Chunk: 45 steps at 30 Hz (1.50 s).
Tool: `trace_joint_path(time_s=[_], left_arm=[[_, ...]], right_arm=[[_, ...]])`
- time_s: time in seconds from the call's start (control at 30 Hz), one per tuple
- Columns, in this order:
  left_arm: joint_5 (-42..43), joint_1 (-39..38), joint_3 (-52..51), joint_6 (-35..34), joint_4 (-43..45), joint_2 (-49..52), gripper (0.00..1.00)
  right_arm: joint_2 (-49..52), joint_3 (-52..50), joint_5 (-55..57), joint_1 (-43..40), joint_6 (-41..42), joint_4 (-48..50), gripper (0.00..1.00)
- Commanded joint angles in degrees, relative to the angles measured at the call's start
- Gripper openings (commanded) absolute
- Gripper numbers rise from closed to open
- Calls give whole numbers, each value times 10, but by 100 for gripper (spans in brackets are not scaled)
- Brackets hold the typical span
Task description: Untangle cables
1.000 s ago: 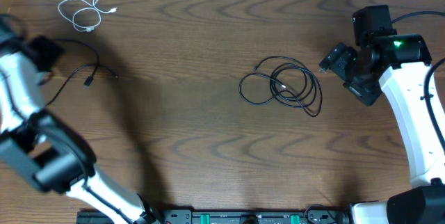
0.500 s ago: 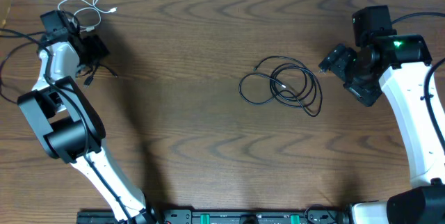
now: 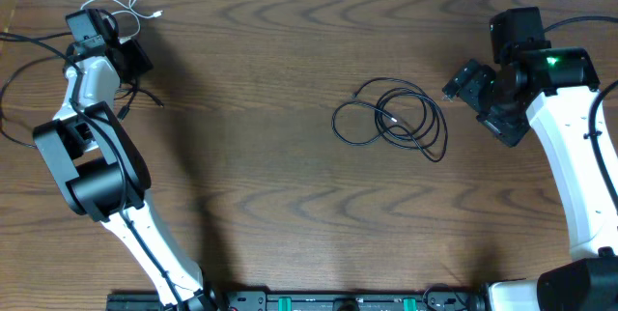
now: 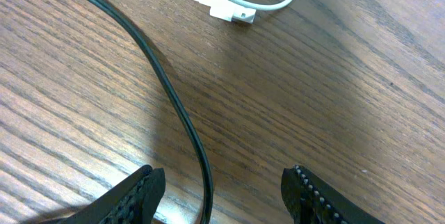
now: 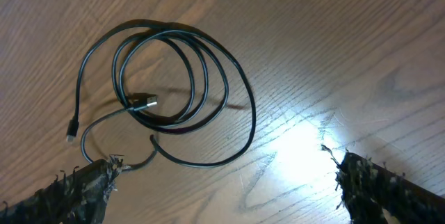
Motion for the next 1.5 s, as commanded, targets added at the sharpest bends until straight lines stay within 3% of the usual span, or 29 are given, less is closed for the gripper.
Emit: trace_joint_path(time_s=[0.0,0.13,0.27,0.3,0.4,0.43,0.9,1.23,1.47], left_arm=[[-2,0,-5,3,6,25,60],[-12,1,-5,6,7,45,59],[-12,0,-5,14,6,46,53],[-12,0,-5,14,8,46,48],[-11,0,-5,10,3,45,13],[-11,0,-5,9,-1,43,8],[-10,1,-5,-102,-68,-92,7],[-9,29,-5,-260,-195,-128,7],[-7,35,-5,-263,-273,-126,8]], right_arm=[[3,-2,1,0,-5,-1,99],[3,-2,1,1,-5,-5,99],[3,-2,1,0,-5,-12,99],[3,-2,1,0,-5,-12,99],[3,-2,1,0,-5,-11,99],[3,-2,1,0,-5,-11,99],[3,-2,1,0,-5,-14,99],[3,-2,1,0,-16,-14,99],[3,-2,1,0,-18,-9,99]])
